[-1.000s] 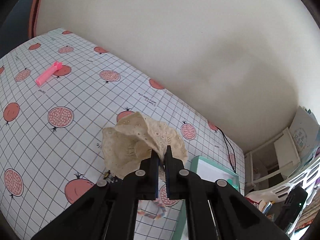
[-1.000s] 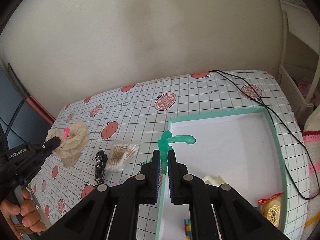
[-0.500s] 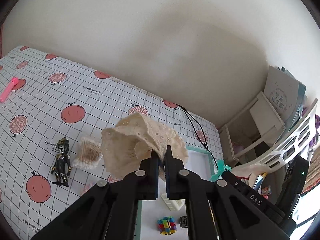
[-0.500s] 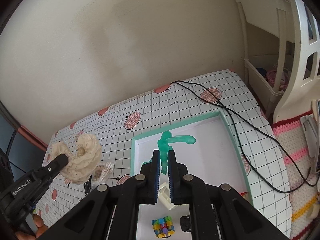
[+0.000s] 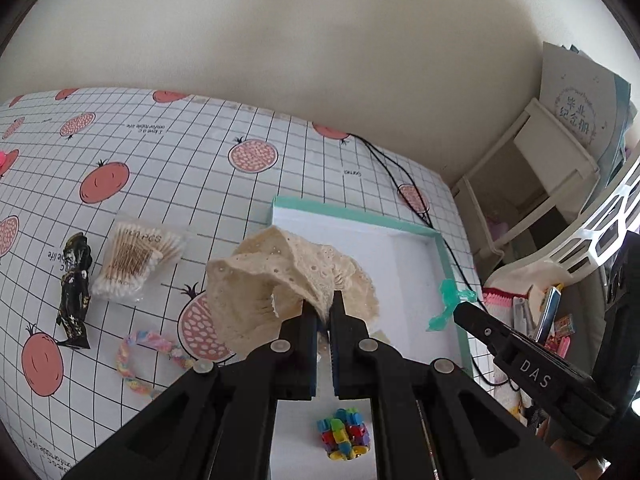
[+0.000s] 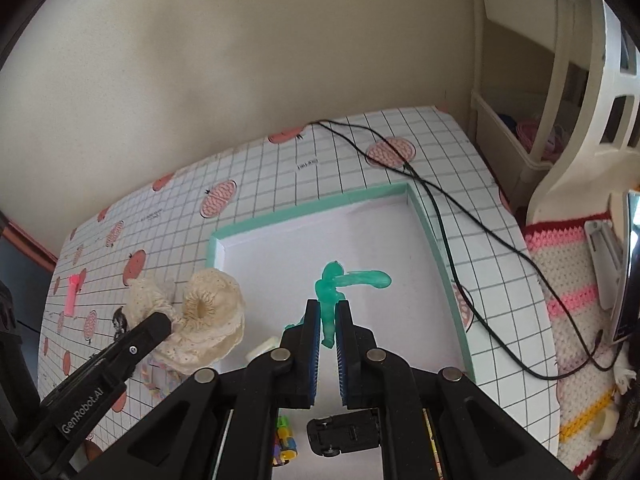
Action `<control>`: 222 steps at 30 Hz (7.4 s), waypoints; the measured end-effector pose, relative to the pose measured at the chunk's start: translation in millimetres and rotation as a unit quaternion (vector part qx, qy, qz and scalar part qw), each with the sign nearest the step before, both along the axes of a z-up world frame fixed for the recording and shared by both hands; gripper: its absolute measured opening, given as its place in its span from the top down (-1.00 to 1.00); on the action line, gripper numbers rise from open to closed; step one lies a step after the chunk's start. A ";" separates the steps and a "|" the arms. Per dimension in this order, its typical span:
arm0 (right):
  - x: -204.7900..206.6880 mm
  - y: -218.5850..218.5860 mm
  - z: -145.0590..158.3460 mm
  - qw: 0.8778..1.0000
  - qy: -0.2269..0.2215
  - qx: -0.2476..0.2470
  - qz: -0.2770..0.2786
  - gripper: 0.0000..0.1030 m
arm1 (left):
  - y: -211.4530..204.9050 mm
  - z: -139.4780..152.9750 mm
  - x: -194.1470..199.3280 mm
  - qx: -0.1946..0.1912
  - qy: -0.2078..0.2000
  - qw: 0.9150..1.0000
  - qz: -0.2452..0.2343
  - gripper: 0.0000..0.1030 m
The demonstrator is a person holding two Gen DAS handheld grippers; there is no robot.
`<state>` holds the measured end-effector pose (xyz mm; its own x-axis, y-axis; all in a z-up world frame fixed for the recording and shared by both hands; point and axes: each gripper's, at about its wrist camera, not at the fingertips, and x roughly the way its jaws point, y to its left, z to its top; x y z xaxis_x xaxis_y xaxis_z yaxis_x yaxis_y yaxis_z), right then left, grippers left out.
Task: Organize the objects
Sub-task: 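Carry the scrunchie and green toy over the teal box with both grippers, then open both grippers to drop the scrunchie and green toy into the box, then grasp the action figure with the left gripper while the right gripper grasps the rainbow ring, then carry the action figure and rainbow ring over the teal box with both grippers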
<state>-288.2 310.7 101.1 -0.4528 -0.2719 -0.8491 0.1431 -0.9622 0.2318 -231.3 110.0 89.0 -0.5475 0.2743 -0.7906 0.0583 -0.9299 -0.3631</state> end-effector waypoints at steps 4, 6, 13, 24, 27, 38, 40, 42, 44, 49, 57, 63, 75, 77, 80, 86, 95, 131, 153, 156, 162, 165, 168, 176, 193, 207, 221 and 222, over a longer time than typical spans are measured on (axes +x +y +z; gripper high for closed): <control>-1.0 5.6 -25.9 0.999 -0.034 -0.001 -0.006 0.84 | 2.8 -20.0 -2.0 -0.008 -0.023 1.000 -0.005 0.90; -0.4 7.2 -35.3 0.999 -0.046 0.003 -0.008 0.84 | 6.5 -25.5 -1.4 -0.013 -0.030 0.999 -0.010 0.90; 0.9 7.1 -55.6 0.997 -0.075 0.021 -0.007 0.84 | 22.3 -45.9 -2.0 -0.055 -0.065 0.996 -0.032 0.90; 0.6 5.8 -53.0 0.995 -0.088 0.046 0.001 0.78 | 26.0 -50.4 -5.5 -0.056 -0.091 0.994 -0.035 0.88; -0.4 5.1 -50.5 0.994 -0.089 0.057 0.004 0.63 | 23.6 -46.8 -8.2 -0.039 -0.099 0.994 -0.033 0.73; 4.5 -5.1 -8.4 0.996 -0.045 0.068 0.022 0.48 | 20.0 2.4 -9.8 -0.013 -0.077 0.997 -0.029 0.23; 6.3 -7.4 0.9 0.996 -0.035 0.076 0.026 0.31 | 17.0 12.9 -9.6 -0.017 -0.066 0.997 -0.023 0.19; 7.1 -11.0 8.0 0.996 -0.024 0.084 0.030 0.11 | 13.1 21.5 -9.6 -0.021 -0.058 0.998 -0.017 0.12; 8.4 -13.7 13.0 0.995 -0.017 0.091 0.034 0.00 | 7.6 26.8 -9.9 -0.024 -0.052 0.998 -0.009 0.00; 9.4 -16.0 17.6 0.994 -0.009 0.098 0.038 -0.47 | -8.5 26.7 -12.0 -0.040 -0.060 0.997 0.021 -0.30; 8.2 -15.4 13.8 0.994 -0.009 0.106 0.033 -0.98 | -39.0 14.3 -12.2 -0.048 -0.079 0.994 0.062 -0.58; 7.2 -15.3 8.3 0.994 -0.015 0.107 0.030 -1.00 | -48.6 8.9 -11.7 -0.053 -0.081 0.992 0.076 -0.63; 5.0 -14.5 4.2 0.994 -0.023 0.101 0.024 -1.00 | -55.5 6.1 -10.8 -0.069 -0.083 0.990 0.086 -0.92; 5.6 -17.3 4.5 0.994 -0.023 0.100 0.026 -1.00 | -56.4 6.5 -10.6 -0.066 -0.085 0.991 0.084 -0.92; 7.6 -24.4 4.7 0.994 -0.022 0.106 0.034 -1.00 | -58.1 7.6 -10.5 -0.065 -0.086 0.991 0.082 -0.92; 11.1 -42.6 7.3 0.993 -0.019 0.107 0.047 -1.00 | -73.1 8.9 -9.2 -0.051 -0.093 0.991 0.085 -0.92; 19.4 -98.3 7.2 0.990 -0.018 0.099 0.097 -1.00 | -137.6 2.5 -2.0 -0.023 -0.116 0.982 0.146 -0.92; 70.5 -236.1 -41.6 0.957 -0.074 0.074 0.272 -1.00 | -251.2 -13.7 22.2 0.003 -0.157 0.963 0.218 -0.92; 73.1 -240.3 -85.9 0.942 -0.115 0.124 0.289 -1.00 | -209.5 -62.5 3.7 -0.022 -0.204 0.966 0.155 -0.91; 72.0 -238.8 -86.7 0.943 -0.114 0.127 0.287 -0.98 | -207.6 -62.3 3.4 -0.025 -0.201 0.967 0.152 -0.89; 69.0 -234.5 -83.9 0.944 -0.109 0.130 0.283 -0.79 | -202.3 -60.1 3.3 -0.030 -0.195 0.970 0.145 -0.70; 66.9 -231.5 -81.3 0.946 -0.106 0.129 0.279 -0.62 | -200.1 -61.2 3.8 -0.032 -0.196 0.970 0.142 -0.67; 64.0 -227.6 -77.7 0.948 -0.104 0.126 0.273 -0.35 | -198.5 -62.5 4.0 -0.026 -0.197 0.970 0.136 -0.33; 58.7 -220.4 -72.2 0.950 -0.106 0.111 0.271 -0.15 | -192.1 -62.1 5.2 -0.032 -0.195 0.972 0.123 0.15; 64.1 -221.3 -16.1 0.962 -0.044 0.065 0.261 -0.15 | -203.5 4.4 6.8 -0.019 -0.112 0.984 0.137 0.16; 51.6 -195.8 9.7 0.973 -0.019 0.055 0.225 -0.15 | -185.8 43.4 3.2 -0.010 -0.055 0.990 0.131 0.16; 22.8 -111.5 2.9 0.988 -0.042 0.041 0.146 -0.15 | -128.3 50.9 -8.6 -0.020 -0.046 0.995 0.089 0.16; 20.6 -104.8 3.8 0.989 -0.042 0.038 0.139 -0.15 | -122.0 51.4 -9.7 -0.022 -0.045 0.995 0.084 0.16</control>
